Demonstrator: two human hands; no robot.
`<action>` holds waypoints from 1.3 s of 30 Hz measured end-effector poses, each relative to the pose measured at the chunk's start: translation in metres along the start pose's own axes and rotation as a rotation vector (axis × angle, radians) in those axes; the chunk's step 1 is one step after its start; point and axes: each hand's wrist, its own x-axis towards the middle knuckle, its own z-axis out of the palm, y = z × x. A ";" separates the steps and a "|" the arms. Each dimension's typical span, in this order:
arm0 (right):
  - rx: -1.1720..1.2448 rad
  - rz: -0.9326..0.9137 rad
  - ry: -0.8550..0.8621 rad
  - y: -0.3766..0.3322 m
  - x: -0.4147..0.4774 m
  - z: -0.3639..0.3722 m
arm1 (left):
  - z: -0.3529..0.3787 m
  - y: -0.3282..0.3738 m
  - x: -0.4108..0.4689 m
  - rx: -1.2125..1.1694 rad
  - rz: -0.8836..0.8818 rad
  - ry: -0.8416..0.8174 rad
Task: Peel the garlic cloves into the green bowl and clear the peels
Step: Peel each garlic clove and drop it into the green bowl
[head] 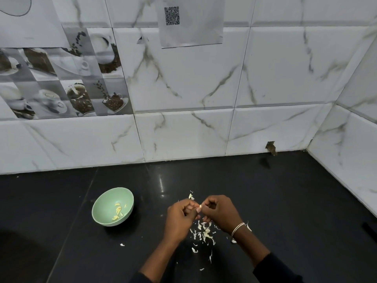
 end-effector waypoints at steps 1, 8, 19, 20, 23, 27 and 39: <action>0.005 0.000 0.003 0.000 0.000 0.001 | 0.000 0.000 0.000 0.000 0.002 0.002; 0.050 0.011 0.052 -0.002 -0.003 0.002 | 0.003 0.001 -0.002 -0.029 -0.015 0.008; 0.143 0.003 0.050 -0.002 -0.002 0.005 | 0.000 0.002 0.002 -0.107 -0.053 -0.059; 0.149 0.000 0.037 -0.002 -0.002 0.005 | -0.001 0.002 0.003 -0.104 -0.056 -0.066; 0.127 -0.022 -0.003 -0.002 -0.001 0.003 | -0.003 0.003 0.004 -0.062 -0.037 -0.083; 0.119 -0.034 -0.023 -0.003 0.000 0.002 | -0.006 0.005 0.004 0.027 0.023 -0.112; 0.238 -0.016 -0.098 0.001 -0.001 -0.004 | -0.011 0.003 0.008 -0.081 -0.020 -0.102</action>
